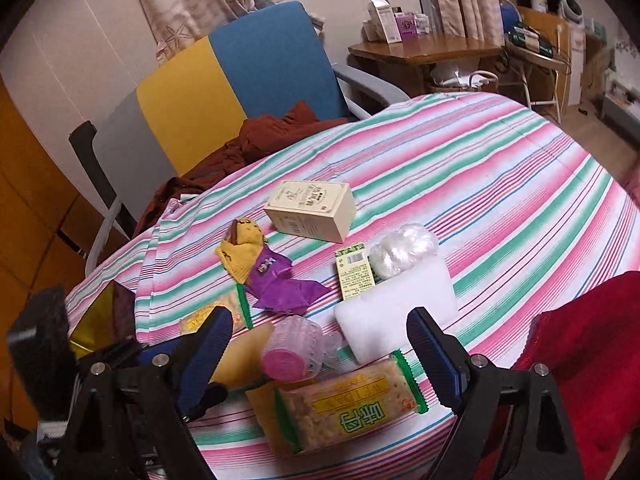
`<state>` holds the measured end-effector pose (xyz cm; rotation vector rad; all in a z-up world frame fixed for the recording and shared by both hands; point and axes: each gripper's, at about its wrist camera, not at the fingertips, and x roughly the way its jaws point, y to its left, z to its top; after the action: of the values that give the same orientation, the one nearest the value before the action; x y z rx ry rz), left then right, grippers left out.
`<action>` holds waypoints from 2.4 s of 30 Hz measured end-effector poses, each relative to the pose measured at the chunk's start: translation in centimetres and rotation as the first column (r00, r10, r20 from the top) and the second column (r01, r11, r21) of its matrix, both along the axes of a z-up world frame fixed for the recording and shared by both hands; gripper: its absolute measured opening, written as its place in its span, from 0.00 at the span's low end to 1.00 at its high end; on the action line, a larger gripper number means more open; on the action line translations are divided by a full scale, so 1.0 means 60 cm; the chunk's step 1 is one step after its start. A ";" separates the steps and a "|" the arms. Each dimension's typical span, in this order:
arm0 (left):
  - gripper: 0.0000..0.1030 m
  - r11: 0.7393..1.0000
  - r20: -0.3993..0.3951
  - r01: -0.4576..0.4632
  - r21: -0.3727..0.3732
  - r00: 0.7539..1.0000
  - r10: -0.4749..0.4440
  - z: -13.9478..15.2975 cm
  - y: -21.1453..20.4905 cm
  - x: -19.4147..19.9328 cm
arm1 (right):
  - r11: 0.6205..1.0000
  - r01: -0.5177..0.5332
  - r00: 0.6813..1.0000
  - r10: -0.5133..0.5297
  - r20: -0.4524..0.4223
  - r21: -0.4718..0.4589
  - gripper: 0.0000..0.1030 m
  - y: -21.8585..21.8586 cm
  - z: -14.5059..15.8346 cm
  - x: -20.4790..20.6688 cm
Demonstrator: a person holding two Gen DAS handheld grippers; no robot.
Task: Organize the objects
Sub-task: 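Move both tools back to the items and reach for sponge and pink roller, then grasp the yellow sponge block with left tool while right tool grasps the pink roller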
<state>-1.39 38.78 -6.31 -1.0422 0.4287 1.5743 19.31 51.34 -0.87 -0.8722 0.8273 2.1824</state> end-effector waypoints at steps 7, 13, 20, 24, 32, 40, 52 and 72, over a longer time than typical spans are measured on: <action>0.55 1.000 0.044 -0.018 -0.007 0.999 0.019 -0.025 0.011 -0.008 | 0.998 -0.011 0.999 0.009 -0.034 -0.064 0.87 0.016 -0.019 0.004; 0.50 0.996 0.059 -0.086 0.024 0.995 0.084 -0.023 -0.034 -0.002 | 0.996 -0.019 0.999 0.015 -0.045 -0.086 0.87 0.019 -0.022 0.002; 0.42 0.989 0.049 -0.142 0.044 0.989 0.140 -0.020 -0.098 0.019 | 0.997 -0.052 0.998 0.050 -0.026 -0.065 0.87 0.010 -0.018 -0.007; 0.42 0.989 0.043 -0.145 0.036 0.989 0.143 -0.021 -0.099 0.023 | 0.985 -0.159 0.987 0.158 -0.016 -0.068 0.87 -0.012 -0.015 -0.038; 0.50 0.995 -0.008 -0.103 0.014 0.995 0.103 -0.026 -0.080 0.029 | 0.952 -0.269 0.960 0.277 0.036 -0.147 0.87 -0.035 -0.040 -0.078; 0.56 0.994 0.031 -0.100 0.033 0.995 0.099 -0.036 -0.073 0.016 | 0.934 -0.318 0.930 0.341 0.137 -0.163 0.77 -0.047 -0.064 -0.102; 0.46 0.988 0.129 -0.146 0.045 0.982 0.139 -0.057 -0.059 -0.009 | 0.947 -0.266 0.925 0.304 0.228 -0.181 0.72 -0.028 -0.085 -0.119; 0.54 0.997 -0.066 -0.072 0.008 0.995 0.073 -0.012 -0.051 0.009 | 0.941 -0.260 0.944 0.295 0.146 -0.218 0.43 -0.019 -0.080 -0.103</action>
<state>-0.87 35.73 -7.02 -1.0133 0.4359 1.6776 13.10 50.21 -5.66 -1.3340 0.8849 2.2448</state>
